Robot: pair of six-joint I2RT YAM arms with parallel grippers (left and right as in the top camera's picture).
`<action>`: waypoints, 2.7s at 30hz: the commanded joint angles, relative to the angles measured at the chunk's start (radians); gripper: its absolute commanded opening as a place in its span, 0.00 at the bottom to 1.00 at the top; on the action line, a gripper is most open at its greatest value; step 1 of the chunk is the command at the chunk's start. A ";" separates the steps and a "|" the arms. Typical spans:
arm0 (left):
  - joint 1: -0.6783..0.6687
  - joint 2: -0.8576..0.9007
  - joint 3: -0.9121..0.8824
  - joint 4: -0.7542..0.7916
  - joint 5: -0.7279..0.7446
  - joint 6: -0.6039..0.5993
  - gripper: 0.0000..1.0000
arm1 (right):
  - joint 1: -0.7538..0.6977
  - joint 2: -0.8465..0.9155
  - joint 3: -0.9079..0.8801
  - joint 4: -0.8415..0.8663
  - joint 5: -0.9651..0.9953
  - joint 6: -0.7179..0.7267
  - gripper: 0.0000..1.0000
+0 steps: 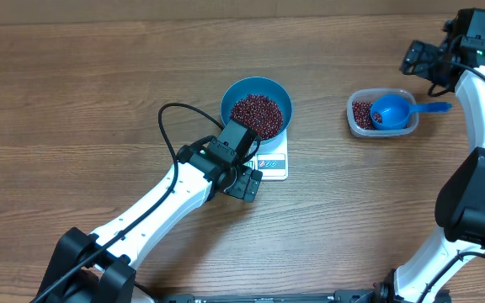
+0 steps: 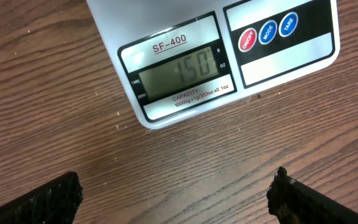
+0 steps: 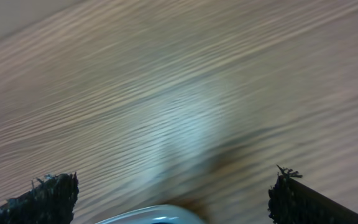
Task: Scoop item into bowl and weigh 150g on scale
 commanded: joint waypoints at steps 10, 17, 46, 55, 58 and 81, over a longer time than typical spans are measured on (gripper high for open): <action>-0.007 -0.007 -0.005 0.003 -0.013 0.020 0.99 | 0.044 0.005 -0.004 -0.114 -0.167 -0.059 1.00; -0.007 -0.007 -0.005 0.003 -0.012 0.020 1.00 | 0.077 -0.014 0.025 -0.121 -0.159 -0.083 1.00; -0.007 -0.007 -0.005 0.003 -0.012 0.020 0.99 | 0.085 -0.027 0.029 -0.210 -0.159 -0.083 1.00; -0.007 -0.007 -0.005 0.003 -0.012 0.020 1.00 | 0.085 -0.027 0.029 -0.210 -0.159 -0.083 1.00; -0.007 -0.007 -0.005 0.002 -0.012 0.020 1.00 | 0.085 -0.027 0.029 -0.210 -0.159 -0.083 1.00; -0.007 -0.007 -0.005 0.003 -0.012 0.020 0.99 | 0.085 -0.027 0.029 -0.210 -0.159 -0.083 1.00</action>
